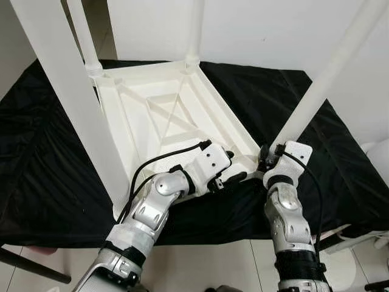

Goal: Building children table

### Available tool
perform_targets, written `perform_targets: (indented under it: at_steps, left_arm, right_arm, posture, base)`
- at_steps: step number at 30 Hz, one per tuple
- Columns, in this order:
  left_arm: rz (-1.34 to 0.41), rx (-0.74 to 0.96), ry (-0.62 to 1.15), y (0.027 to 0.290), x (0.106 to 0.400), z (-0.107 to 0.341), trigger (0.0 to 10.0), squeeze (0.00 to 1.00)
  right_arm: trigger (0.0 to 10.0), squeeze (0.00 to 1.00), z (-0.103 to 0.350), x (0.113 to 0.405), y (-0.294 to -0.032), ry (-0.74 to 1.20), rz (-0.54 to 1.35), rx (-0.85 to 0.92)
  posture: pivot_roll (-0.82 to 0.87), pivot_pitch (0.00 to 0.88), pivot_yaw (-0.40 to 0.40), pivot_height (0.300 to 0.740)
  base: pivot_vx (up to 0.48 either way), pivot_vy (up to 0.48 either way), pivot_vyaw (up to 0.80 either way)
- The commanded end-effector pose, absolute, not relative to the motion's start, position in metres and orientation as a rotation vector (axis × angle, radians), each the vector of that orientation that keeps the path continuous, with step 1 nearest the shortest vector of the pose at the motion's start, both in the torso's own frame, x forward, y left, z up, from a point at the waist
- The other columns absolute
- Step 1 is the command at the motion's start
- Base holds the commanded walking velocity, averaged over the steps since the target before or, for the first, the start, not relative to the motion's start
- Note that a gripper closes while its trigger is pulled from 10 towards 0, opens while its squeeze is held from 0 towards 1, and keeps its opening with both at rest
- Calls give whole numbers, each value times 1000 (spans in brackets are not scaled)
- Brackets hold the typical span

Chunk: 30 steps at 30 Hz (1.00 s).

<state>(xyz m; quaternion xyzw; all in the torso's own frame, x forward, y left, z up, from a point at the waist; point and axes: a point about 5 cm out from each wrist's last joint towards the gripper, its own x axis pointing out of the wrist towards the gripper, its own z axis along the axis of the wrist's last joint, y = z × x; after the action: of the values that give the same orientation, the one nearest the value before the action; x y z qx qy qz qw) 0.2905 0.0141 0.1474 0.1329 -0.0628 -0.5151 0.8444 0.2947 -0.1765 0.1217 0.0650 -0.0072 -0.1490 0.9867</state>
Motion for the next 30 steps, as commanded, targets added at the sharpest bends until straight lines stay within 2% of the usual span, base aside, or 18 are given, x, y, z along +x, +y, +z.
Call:
perform_targets:
  at_steps: [1,2,4,7,8,9,10,11,16,18,25,30]
  left_arm:
    - [-1095,274,-129,14,289,148,10000,0]
    - [-1095,274,-129,14,289,148,10000,0]
    - [-1090,275,-131,14,290,149,10000,0]
    - [-1089,276,-132,15,290,149,10000,0]
    - [-1087,278,-134,15,290,150,10000,0]
    - [-1087,279,-136,15,291,150,10000,0]
    - [-1087,279,-136,15,291,150,10000,0]
    - [-1088,280,-139,14,291,151,10000,0]
    - [-1092,284,-149,12,290,152,10000,0]
    - [-1093,286,-158,12,291,155,10000,0]
    - [-1094,289,-162,11,292,155,10000,0]
    - [-1095,298,-176,9,293,158,10000,0]
  right_arm:
    - [10000,1000,124,291,-180,-35,-282,158]
    - [10000,1000,124,291,-180,-35,-282,158]
    - [10000,1000,127,281,-188,-64,-159,150]
    - [10000,1000,127,279,-191,-65,-132,144]
    - [10000,1000,127,276,-194,-56,-43,89]
    - [10000,145,124,273,-197,-31,50,50]
    - [10000,145,124,273,-197,-31,50,50]
    - [10000,0,121,272,-200,-8,130,15]
    - [10000,0,117,275,-214,31,245,11]
    - [10000,0,118,282,-220,42,331,-52]
    - [10000,0,122,295,-222,59,396,-112]
    - [10000,0,130,315,-218,51,421,-176]
  posture:
    - [27,0,-55,740]
    - [27,0,-55,740]
    - [30,0,-62,740]
    - [30,0,-62,740]
    - [27,0,-62,740]
    - [25,0,-62,740]
    - [25,0,-62,740]
    - [24,0,-63,740]
    - [28,0,-64,740]
    - [28,0,-62,740]
    - [29,0,-59,740]
    - [36,0,-66,740]
  base:
    - [0,0,0]
    - [0,0,0]
    - [0,0,0]
    - [0,0,0]
    - [0,0,0]
    - [0,0,0]
    - [0,0,0]
    - [0,0,0]
    - [0,0,0]
    - [0,0,0]
    - [0,0,0]
    - [0,0,0]
